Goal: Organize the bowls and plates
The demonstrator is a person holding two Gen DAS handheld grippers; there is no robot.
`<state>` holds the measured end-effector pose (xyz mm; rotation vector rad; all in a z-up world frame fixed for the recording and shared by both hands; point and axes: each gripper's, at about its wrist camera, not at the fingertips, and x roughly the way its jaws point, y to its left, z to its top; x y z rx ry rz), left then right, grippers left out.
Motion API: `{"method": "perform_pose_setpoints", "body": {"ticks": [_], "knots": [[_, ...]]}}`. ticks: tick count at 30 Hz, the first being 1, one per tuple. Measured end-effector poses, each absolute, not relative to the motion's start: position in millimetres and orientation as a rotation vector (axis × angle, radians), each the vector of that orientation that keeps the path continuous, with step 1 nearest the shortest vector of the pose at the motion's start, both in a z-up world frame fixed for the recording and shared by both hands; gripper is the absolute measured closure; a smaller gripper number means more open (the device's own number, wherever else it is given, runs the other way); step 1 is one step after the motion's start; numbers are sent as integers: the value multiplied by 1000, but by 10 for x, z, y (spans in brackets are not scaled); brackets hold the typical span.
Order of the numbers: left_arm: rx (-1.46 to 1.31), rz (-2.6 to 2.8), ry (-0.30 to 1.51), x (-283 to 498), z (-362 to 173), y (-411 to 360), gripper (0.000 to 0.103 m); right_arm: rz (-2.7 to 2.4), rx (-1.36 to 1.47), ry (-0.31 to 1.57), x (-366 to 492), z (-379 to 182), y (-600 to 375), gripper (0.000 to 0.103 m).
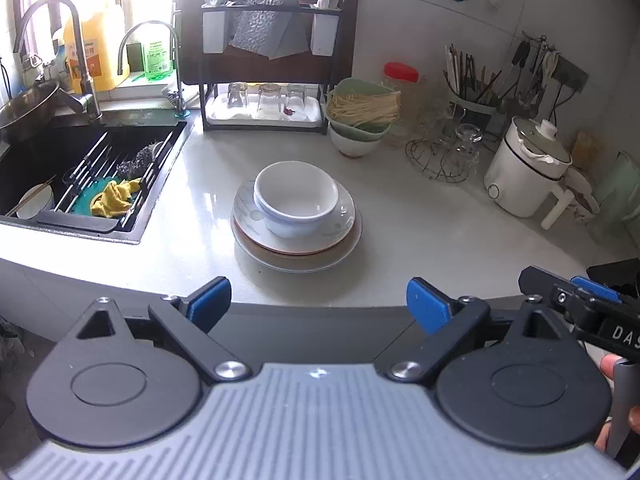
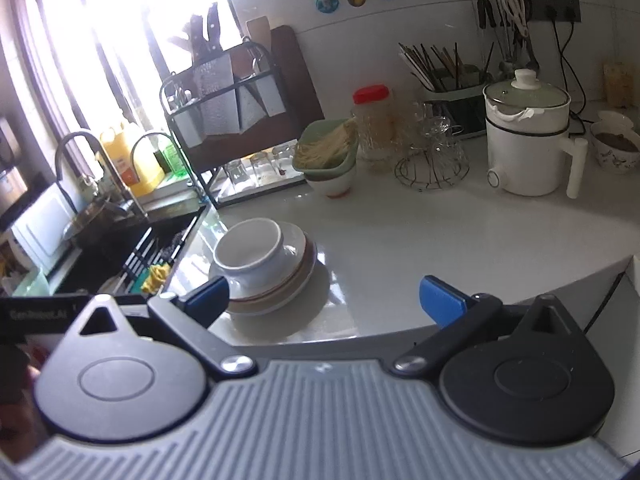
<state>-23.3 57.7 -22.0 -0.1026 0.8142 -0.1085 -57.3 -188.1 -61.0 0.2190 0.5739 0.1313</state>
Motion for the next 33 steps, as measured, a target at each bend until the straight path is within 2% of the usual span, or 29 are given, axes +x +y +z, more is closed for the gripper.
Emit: {"method": "perform_pose_setpoints", "body": {"ticks": [33], "knots": [[-61, -81, 780, -190, -152, 840, 7, 132, 123, 560, -574, -552, -1527, 0]]}}
